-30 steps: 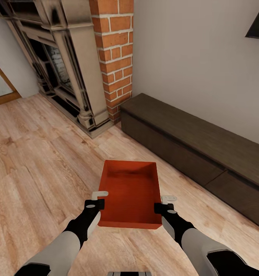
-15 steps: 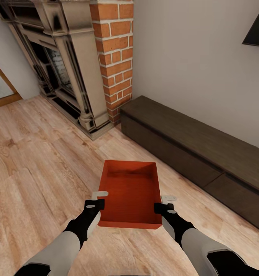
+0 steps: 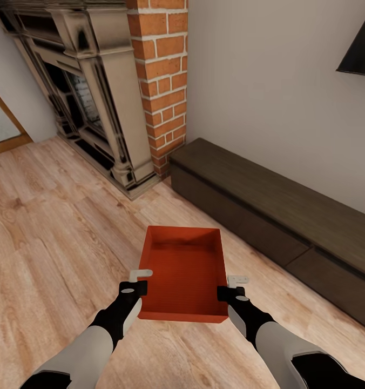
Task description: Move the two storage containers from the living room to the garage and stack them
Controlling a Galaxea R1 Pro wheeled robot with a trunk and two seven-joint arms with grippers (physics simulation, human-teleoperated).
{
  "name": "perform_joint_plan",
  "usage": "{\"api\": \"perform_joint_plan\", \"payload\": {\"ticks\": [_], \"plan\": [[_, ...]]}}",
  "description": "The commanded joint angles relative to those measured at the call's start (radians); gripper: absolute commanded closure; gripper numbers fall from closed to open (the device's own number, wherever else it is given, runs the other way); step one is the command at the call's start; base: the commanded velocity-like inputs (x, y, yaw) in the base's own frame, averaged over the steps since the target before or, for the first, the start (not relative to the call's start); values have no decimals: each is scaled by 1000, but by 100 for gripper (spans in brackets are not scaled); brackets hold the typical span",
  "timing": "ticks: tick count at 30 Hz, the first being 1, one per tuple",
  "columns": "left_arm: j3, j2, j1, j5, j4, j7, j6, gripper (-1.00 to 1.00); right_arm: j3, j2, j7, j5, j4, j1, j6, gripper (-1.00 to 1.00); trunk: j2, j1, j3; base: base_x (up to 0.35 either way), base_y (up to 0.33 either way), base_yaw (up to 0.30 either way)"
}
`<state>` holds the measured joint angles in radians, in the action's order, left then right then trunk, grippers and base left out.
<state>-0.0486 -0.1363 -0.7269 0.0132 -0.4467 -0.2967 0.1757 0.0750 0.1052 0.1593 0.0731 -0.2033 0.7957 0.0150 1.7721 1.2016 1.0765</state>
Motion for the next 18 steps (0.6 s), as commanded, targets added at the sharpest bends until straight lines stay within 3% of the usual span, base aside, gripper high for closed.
{"api": "perform_joint_plan", "payload": {"ticks": [1, 18], "plan": [[0, 4, 0, -18, -3, -12, 10, 100, 2, -15, 6, 4, 1, 0, 2, 100, -7, -4, -3, 0, 0, 0], [0, 6, 0, -18, -3, -13, 10, 100, 2, -15, 6, 4, 1, 0, 2, 100, -126, -69, -56, 0, 0, 0]]}}
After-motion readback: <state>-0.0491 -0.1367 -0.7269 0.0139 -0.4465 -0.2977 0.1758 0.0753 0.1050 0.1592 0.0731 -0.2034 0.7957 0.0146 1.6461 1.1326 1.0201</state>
